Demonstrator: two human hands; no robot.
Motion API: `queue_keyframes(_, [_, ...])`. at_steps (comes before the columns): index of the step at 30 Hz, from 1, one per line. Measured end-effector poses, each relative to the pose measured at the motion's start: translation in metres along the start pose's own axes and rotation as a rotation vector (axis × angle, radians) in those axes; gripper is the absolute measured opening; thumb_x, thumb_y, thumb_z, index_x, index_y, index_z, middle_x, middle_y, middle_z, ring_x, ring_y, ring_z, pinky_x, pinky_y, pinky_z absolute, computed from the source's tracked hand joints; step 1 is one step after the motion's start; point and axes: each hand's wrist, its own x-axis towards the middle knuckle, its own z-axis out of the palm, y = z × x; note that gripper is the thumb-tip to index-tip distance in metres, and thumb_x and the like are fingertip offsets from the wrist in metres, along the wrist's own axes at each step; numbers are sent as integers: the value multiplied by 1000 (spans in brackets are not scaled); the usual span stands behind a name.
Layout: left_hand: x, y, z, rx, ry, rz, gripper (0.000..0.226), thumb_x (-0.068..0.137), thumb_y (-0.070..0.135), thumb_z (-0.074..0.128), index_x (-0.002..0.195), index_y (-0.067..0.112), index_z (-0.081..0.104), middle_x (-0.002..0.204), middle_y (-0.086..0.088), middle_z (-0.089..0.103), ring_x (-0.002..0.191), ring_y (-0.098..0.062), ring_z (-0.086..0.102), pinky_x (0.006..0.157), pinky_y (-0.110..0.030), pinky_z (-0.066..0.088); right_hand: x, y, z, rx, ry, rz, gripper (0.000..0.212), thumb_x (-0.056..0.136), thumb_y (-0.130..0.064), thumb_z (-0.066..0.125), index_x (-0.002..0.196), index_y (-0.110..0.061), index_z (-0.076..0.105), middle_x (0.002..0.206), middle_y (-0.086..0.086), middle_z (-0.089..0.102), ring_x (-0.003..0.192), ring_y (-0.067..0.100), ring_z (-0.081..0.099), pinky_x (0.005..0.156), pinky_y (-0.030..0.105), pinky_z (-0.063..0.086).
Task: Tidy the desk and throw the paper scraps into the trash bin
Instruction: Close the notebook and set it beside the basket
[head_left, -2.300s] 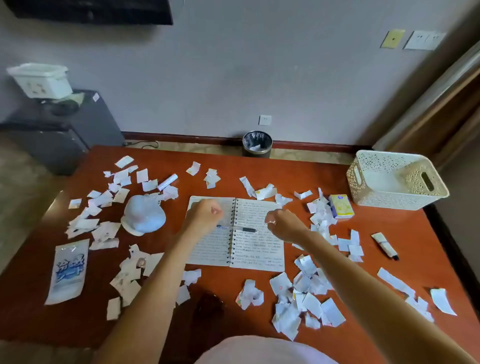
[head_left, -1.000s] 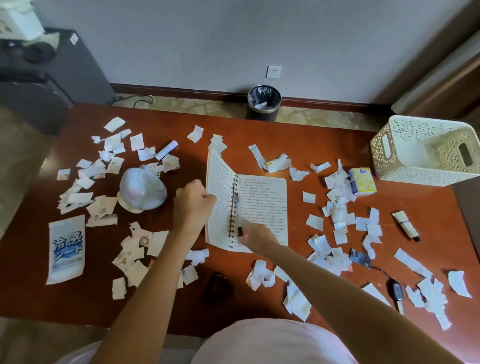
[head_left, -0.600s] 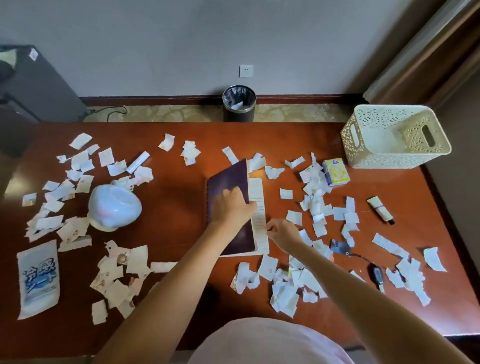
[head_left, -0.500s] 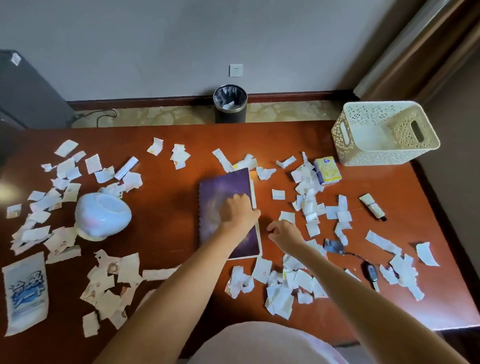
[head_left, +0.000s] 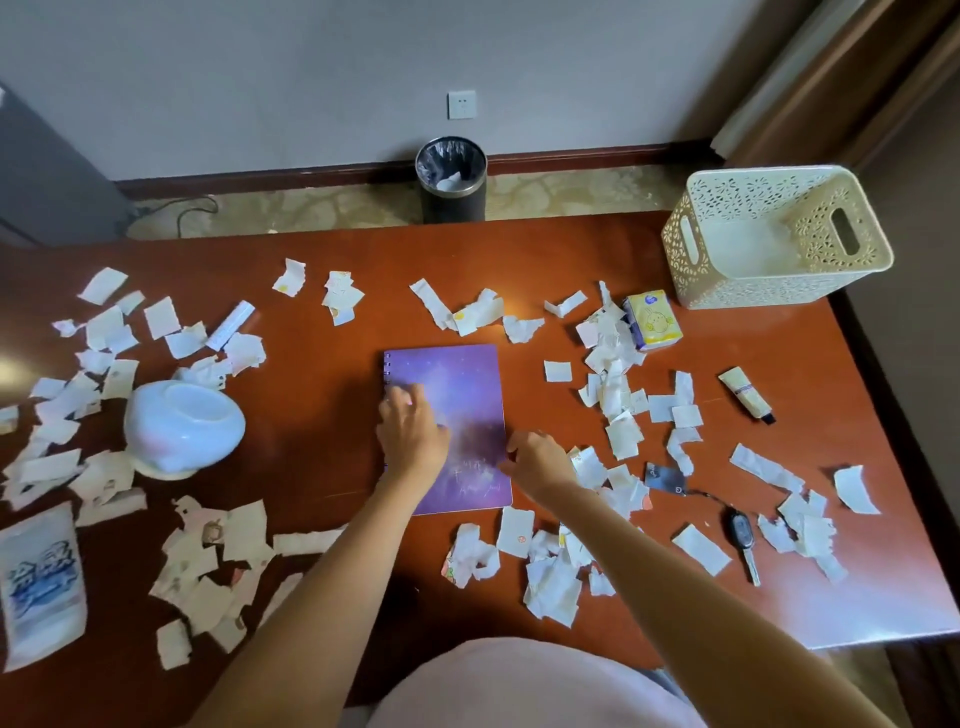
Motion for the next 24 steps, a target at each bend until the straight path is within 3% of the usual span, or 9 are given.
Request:
queue_keyframes(5, [-7,-49,-5,-487,-21,-329,65,80,19,69,133,-2,37,134,-23,41,119,-38,46,96,-37,40,5,-14,11,-2,17,47,22,93,-13,54,111,0,58,112,15,63,95,27,65,86,28,52])
queue_keyframes(9, [-6,-65,-12,-900,-180,-438,42,81,11,70,119,1,57,120,-15,61,97,-25,58,68,-27,44,4,-23,13,13,3,76,23,94,-8,52,114,1,55,113,16,64,98,30,65,88,30,52])
queue_keyframes(11, [-8,-69,-16,-1013,-270,-428,33,81,9,69,113,2,63,117,-15,65,93,-22,58,69,-26,45,1,-27,13,17,-3,84,24,94,-9,52,115,1,54,113,17,64,99,30,64,89,31,51])
queue_keyframes(14, [-12,-72,-19,-1119,-257,-383,33,81,3,68,113,3,64,116,-14,66,101,-26,63,89,-33,49,-1,-32,15,38,-21,100,28,93,-13,55,118,1,52,114,17,63,101,31,64,89,32,51])
queue_keyframes(17, [-19,-67,-30,-1142,-235,-294,34,82,2,67,115,4,62,111,-12,66,94,-24,63,79,-29,50,-8,-35,15,109,-36,111,33,92,-20,57,119,-3,53,116,14,64,101,29,65,89,32,52])
queue_keyframes(21, [-30,-56,-48,-1122,-223,-174,29,83,7,67,112,10,63,112,-10,67,99,-25,64,90,-38,50,-23,-38,-5,305,51,108,36,95,-17,49,128,-3,49,124,13,61,109,31,60,92,32,49])
queue_keyframes(24, [-41,-29,-54,-1092,-185,-77,31,85,11,67,113,12,55,110,-4,65,97,-23,64,88,-38,52,-35,-26,-28,531,164,133,32,96,-12,44,125,-4,52,125,13,60,112,30,58,96,35,48])
